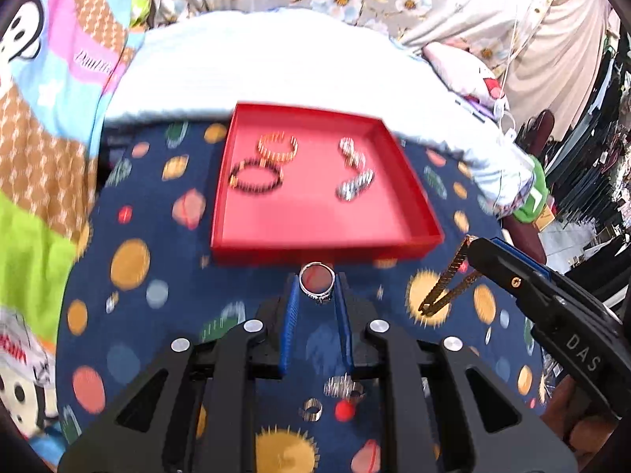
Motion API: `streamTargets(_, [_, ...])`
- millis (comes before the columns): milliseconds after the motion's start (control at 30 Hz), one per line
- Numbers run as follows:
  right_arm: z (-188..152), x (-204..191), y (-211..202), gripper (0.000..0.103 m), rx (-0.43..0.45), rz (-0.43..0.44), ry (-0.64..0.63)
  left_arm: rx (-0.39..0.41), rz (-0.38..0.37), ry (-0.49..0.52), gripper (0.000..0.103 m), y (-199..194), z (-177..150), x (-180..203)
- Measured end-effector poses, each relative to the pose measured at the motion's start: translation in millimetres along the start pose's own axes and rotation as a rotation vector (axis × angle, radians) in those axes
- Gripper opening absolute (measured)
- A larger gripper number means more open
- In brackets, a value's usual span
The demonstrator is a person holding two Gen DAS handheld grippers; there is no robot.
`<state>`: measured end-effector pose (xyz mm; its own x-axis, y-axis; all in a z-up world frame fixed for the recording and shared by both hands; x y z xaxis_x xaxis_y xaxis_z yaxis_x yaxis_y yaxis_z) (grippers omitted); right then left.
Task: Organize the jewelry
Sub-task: 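Lower the ring and watch into the red box and open both grippers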
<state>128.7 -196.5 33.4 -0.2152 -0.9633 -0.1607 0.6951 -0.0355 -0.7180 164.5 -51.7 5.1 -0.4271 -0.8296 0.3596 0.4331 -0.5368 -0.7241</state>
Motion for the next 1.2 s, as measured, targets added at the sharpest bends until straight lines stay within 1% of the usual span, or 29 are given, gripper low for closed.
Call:
streamTargets(100, [24,-1,10,0.023,0.027,-0.004,-0.014,0.035,0.006,0.008,0.018,8,29,0])
streamTargets(167, [38,1,26,0.023,0.034,-0.005,-0.011,0.051,0.025,0.019,0.018,16,45,-1])
streamTargets(233, [45,4,42,0.023,0.021,0.000,-0.003,0.061,0.028,0.023,0.018,27,58,-3])
streamTargets(300, [50,8,63,0.023,-0.001,0.012,0.013,0.054,0.038,0.025,0.018,44,69,-8])
streamTargets(367, [52,10,79,0.023,-0.013,0.014,0.018,0.046,0.051,0.022,0.018,60,74,-13])
streamTargets(467, [48,12,107,0.023,-0.055,-0.001,0.017,0.011,0.077,0.015,0.018,89,74,-25])
streamTargets(500, [44,13,116,0.023,-0.072,-0.008,0.015,-0.001,0.073,0.007,0.018,96,72,-28])
streamTargets(567, [38,14,128,0.023,-0.095,-0.019,0.009,-0.020,0.071,-0.014,0.018,108,69,-35])
streamTargets(667, [30,16,146,0.023,-0.133,-0.030,0.011,-0.035,0.083,-0.015,0.018,120,65,-42])
streamTargets(733, [27,15,153,0.023,-0.143,-0.040,0.000,-0.044,0.090,-0.017,0.018,126,63,-44])
streamTargets(767, [25,14,155,0.024,-0.144,-0.049,-0.012,-0.049,0.097,-0.022,0.019,129,61,-46])
streamTargets(833, [25,13,157,0.024,-0.134,-0.067,-0.027,-0.054,0.100,-0.031,0.030,132,61,-48])
streamTargets(867, [25,11,155,0.025,-0.123,-0.075,-0.032,-0.052,0.112,-0.039,0.043,132,61,-50])
streamTargets(900, [26,11,154,0.029,-0.118,-0.078,-0.033,-0.049,0.125,-0.044,0.054,132,60,-50])
streamTargets(933, [26,10,151,0.032,-0.110,-0.082,-0.033,-0.043,0.142,-0.049,0.057,130,60,-51])
streamTargets(1067, [29,8,137,0.034,-0.080,-0.096,-0.033,-0.035,0.158,-0.044,0.058,122,58,-52])
streamTargets(1133, [28,8,125,0.039,-0.065,-0.095,-0.024,-0.030,0.167,-0.041,0.058,114,56,-51])
streamTargets(1200, [25,10,110,0.041,-0.054,-0.099,-0.019,-0.023,0.166,-0.033,0.058,104,52,-49])
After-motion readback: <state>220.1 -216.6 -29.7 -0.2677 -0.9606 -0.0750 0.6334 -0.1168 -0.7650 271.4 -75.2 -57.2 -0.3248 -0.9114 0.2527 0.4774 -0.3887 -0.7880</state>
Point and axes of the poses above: each gripper's, at about its wrist camera, not at the fingertips, and y roughly the way its jaws point, x to its right, z to its top, the point moved 5 cm from there along y, roughly the way its jaws point, and after that the axes turned 8 degrees about -z, right-handed, at the moved point
